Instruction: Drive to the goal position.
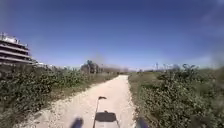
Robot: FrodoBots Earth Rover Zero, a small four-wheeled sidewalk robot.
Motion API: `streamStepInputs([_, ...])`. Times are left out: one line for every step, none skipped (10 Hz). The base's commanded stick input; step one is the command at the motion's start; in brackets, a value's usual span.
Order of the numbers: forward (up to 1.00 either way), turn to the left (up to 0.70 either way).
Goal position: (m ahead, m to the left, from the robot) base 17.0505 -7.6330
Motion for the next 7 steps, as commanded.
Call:
streamStepInputs([0.5, 0.0])
streamStepInputs([0.5, 0.0])
streamStepInputs([0.5, 0.0])
streamStepInputs([0.5, 0.0])
streamStepInputs([0.5, 0.0])
streamStepInputs([0.5, 0.0])
streamStepInputs([0.5, 0.0])
